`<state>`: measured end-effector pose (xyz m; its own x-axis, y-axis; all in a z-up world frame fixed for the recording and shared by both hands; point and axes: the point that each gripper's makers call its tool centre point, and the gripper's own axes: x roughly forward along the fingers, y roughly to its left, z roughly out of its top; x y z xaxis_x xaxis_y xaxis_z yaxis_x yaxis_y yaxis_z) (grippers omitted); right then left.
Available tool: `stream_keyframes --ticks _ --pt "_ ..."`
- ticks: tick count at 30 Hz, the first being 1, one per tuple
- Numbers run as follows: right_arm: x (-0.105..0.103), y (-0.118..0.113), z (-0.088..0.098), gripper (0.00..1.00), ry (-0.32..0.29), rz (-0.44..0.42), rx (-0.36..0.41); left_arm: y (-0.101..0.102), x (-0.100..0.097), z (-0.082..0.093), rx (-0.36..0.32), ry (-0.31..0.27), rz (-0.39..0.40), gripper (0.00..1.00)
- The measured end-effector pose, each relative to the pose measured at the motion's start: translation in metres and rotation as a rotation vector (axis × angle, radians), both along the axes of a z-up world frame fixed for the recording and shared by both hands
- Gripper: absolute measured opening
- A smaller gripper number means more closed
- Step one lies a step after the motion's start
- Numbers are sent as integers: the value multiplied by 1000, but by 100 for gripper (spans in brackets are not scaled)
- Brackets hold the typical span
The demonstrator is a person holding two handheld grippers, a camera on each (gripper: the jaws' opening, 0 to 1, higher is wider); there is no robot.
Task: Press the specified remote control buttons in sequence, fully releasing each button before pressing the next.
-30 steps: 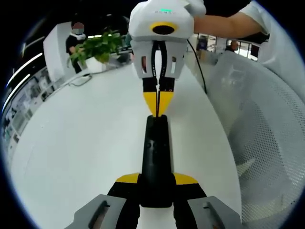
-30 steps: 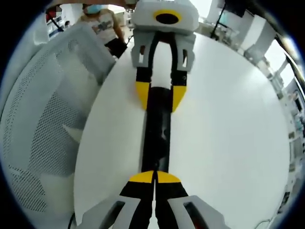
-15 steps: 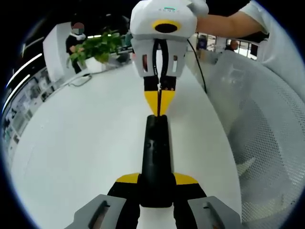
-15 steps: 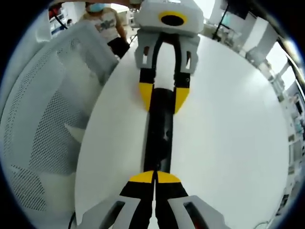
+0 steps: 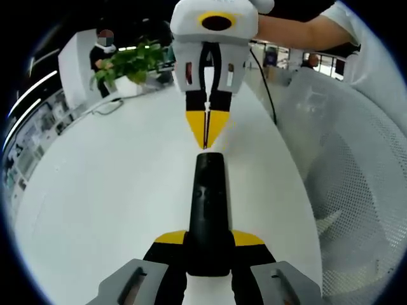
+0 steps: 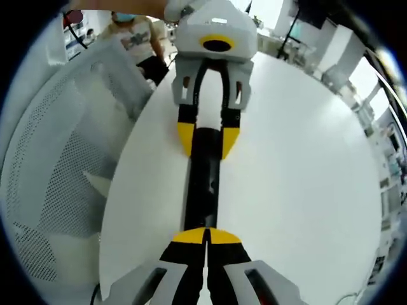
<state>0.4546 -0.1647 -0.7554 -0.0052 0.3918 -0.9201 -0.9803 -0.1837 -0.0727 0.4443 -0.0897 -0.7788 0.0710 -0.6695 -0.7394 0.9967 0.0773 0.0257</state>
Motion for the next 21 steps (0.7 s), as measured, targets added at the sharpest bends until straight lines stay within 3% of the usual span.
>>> stream_keyframes --ticks 21 --pt "-2 7 -2 0 8 24 6 0 -1 1 -3 0 3 24"
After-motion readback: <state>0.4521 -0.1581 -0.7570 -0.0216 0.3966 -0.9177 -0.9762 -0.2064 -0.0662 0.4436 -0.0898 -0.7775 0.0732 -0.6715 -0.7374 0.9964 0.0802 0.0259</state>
